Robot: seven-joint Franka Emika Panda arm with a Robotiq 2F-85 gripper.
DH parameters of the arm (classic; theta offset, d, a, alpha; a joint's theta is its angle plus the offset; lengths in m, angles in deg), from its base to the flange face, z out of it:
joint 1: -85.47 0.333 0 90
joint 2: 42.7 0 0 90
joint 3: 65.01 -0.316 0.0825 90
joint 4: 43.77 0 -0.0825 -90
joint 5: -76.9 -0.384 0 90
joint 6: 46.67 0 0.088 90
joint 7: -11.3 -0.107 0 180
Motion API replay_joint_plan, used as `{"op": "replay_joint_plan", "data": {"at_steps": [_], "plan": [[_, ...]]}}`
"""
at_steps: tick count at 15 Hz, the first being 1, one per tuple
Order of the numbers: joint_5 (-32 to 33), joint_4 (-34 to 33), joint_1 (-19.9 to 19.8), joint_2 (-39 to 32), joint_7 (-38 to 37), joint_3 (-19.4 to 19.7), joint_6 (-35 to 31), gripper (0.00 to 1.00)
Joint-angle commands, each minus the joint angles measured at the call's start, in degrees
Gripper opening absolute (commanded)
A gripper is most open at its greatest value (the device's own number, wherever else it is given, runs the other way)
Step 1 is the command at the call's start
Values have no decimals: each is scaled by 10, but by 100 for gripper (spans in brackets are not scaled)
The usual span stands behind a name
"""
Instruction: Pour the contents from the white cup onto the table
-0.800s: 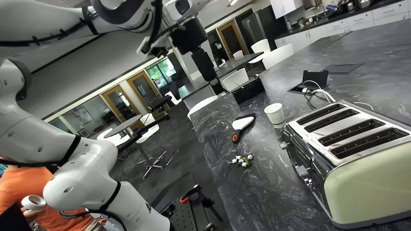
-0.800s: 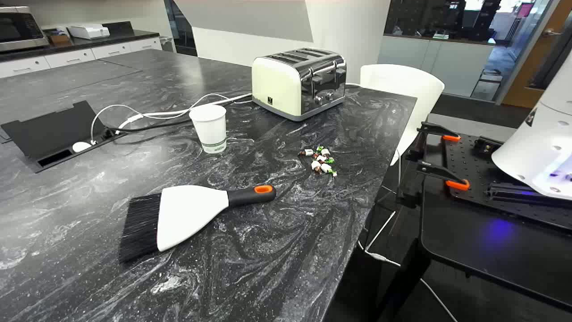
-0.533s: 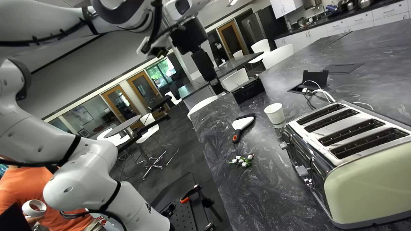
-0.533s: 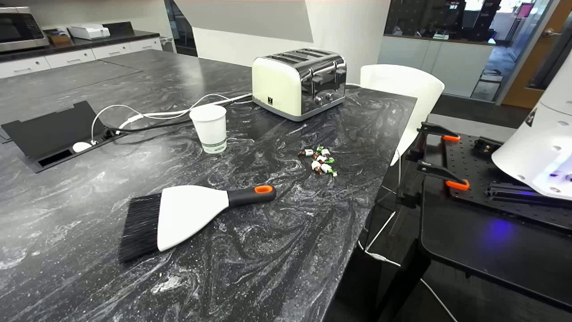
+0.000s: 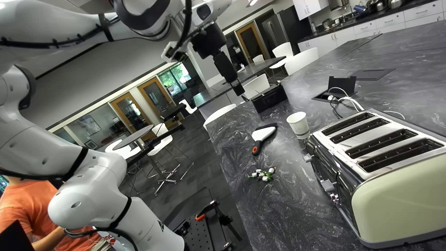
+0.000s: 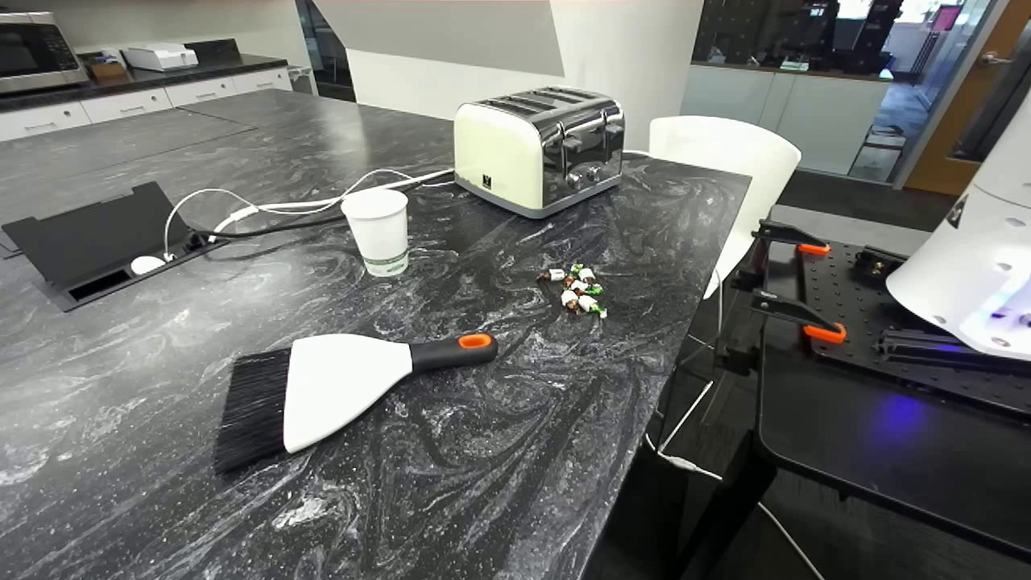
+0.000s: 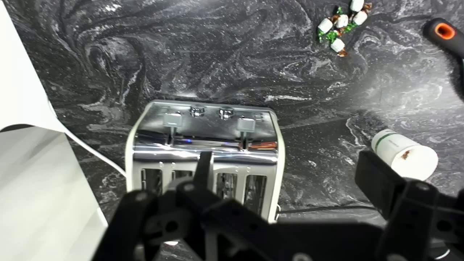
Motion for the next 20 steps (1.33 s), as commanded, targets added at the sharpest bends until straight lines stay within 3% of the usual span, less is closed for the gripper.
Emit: {"op": "replay_joint_plan", "data": {"at_steps": [1,6,10,14,20], "plan": [[-25,-31,28,-60,-64,-42,-53,100],[-11,-87,48,-189,-222,-94,-194,100],[44,-168,75,-308,-313,-90,-222,100],[77,-238,112,-397,-334,-65,-217,100],[40,-308,146,-489,-320,-52,-239,100]]}}
